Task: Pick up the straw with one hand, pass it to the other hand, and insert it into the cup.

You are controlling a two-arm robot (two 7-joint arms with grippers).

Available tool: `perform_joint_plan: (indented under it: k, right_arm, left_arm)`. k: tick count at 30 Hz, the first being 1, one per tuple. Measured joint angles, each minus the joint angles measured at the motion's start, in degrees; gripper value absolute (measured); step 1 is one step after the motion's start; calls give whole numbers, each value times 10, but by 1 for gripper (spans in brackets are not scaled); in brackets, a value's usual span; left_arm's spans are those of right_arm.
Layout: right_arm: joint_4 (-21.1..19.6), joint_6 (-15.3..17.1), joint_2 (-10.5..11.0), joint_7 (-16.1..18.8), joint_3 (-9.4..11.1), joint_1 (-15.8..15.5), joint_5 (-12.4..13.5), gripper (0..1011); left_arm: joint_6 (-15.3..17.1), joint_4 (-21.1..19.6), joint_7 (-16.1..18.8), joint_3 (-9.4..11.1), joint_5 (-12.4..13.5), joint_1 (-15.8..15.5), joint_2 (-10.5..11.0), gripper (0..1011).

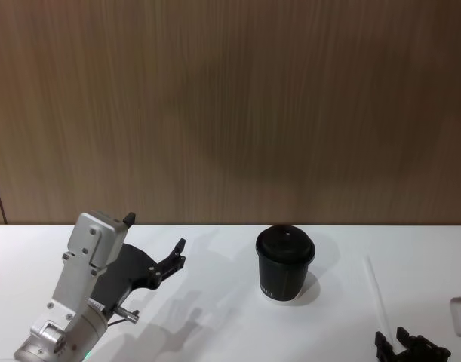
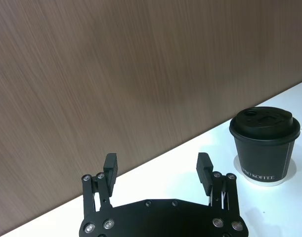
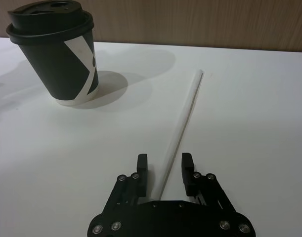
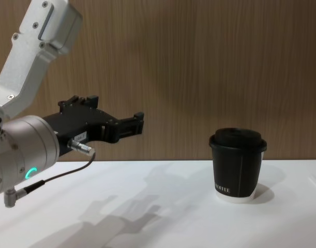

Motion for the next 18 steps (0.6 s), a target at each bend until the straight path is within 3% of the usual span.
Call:
perform_joint_plan:
  k: [3, 11, 18]
  right_arm:
    - [0, 1, 0, 0, 0, 0, 0, 363]
    - [1, 2, -1, 1, 0, 0, 1, 90]
    - [2, 2, -1, 1, 0, 0, 1, 18]
  left_arm:
    - [0, 0, 0, 0, 0, 0, 0, 1003]
    - [0, 0, 0, 0, 0, 0, 0, 1003]
    - [0, 0, 0, 0, 0, 0, 0, 1003]
